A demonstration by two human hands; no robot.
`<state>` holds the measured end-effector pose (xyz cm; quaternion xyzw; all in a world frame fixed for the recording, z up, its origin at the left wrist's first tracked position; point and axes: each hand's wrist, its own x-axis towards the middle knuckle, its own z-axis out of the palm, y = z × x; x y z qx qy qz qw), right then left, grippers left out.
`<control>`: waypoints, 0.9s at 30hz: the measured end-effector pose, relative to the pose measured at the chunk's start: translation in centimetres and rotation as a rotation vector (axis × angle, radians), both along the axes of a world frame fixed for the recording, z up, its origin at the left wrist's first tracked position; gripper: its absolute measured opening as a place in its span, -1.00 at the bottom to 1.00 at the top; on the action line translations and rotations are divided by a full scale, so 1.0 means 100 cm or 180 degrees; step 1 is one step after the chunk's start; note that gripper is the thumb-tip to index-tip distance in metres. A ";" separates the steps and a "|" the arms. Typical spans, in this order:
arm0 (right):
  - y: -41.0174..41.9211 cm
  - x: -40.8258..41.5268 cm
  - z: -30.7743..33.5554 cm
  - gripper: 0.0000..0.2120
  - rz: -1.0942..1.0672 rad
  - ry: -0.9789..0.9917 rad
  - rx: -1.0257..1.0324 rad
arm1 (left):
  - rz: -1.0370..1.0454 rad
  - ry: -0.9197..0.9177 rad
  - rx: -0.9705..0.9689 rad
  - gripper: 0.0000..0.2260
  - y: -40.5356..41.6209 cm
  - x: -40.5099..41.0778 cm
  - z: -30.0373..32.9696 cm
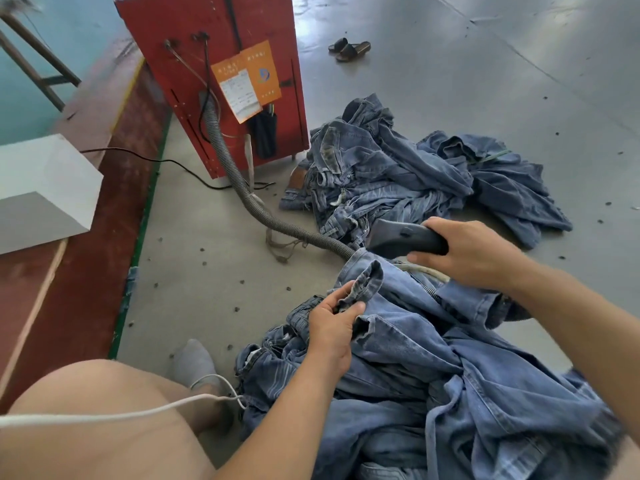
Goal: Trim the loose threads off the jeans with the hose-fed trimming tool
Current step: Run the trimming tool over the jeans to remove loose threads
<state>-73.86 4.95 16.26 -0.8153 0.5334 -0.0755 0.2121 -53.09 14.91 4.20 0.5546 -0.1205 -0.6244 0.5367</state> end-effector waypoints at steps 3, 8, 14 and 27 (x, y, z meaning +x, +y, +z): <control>0.010 -0.006 0.005 -0.76 0.0433 0.0472 0.0331 | -0.0007 -0.0031 -0.0056 -0.65 -0.002 -0.001 0.002; 0.028 0.024 -0.011 -0.73 0.0666 0.0440 0.0119 | -0.0209 -0.0320 -0.0091 -0.65 0.004 -0.007 0.001; 0.013 -0.002 0.009 -0.74 0.0297 0.0096 0.0107 | -0.0135 0.0365 -0.0217 -0.70 0.002 0.001 0.011; 0.012 -0.006 0.013 -0.76 0.0090 -0.0188 0.0105 | -0.0404 -0.0456 0.0069 -0.70 0.010 -0.007 0.014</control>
